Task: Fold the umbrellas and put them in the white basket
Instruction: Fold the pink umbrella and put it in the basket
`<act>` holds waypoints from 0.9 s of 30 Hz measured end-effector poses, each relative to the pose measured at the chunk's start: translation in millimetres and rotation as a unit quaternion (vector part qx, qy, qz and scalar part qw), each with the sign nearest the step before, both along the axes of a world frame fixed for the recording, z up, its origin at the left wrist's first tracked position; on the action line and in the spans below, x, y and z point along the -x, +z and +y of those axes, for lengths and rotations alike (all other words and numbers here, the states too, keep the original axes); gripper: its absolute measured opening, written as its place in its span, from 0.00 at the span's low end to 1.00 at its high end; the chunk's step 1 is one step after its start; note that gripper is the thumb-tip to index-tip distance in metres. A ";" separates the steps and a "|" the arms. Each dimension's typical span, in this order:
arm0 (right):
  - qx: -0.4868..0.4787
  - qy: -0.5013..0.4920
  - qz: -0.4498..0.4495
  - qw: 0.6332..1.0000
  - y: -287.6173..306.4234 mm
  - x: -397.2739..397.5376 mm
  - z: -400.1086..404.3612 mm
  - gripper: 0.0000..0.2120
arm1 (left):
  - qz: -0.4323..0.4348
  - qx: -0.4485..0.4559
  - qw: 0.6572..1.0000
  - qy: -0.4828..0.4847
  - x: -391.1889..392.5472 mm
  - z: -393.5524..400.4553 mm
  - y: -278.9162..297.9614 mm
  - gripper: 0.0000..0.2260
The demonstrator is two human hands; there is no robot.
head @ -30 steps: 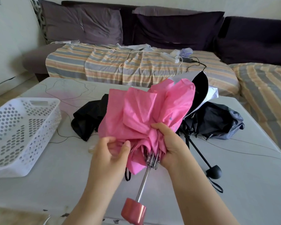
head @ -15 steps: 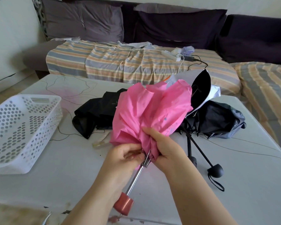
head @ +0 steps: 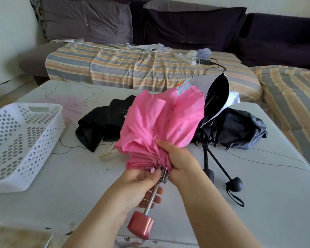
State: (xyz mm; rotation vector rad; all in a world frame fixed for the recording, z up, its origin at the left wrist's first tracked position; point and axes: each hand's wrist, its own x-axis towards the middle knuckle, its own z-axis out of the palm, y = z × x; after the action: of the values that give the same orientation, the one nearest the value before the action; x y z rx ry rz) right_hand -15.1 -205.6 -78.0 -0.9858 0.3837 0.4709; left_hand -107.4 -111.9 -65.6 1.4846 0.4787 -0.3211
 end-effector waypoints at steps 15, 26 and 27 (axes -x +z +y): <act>-0.034 -0.075 -0.099 0.992 14.6 -28.8 -27.9 0.14 | 0.002 -0.008 0.992 -0.125 6.0 13.3 -4.5 0.14; 0.029 -0.029 -0.183 0.982 10.0 -24.7 -9.2 0.11 | -0.111 0.072 0.989 -0.061 -14.1 -1.0 -22.6 0.05; 0.031 -0.029 -0.186 0.982 10.4 -24.7 -9.3 0.10 | -0.118 0.058 0.989 -0.061 -14.8 -1.8 -23.2 0.06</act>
State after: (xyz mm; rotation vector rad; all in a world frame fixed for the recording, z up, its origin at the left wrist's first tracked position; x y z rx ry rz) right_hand 9.6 -214.9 -67.6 -1.0952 0.0898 0.2145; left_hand -92.6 -113.7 -88.9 1.4191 0.1760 -0.2607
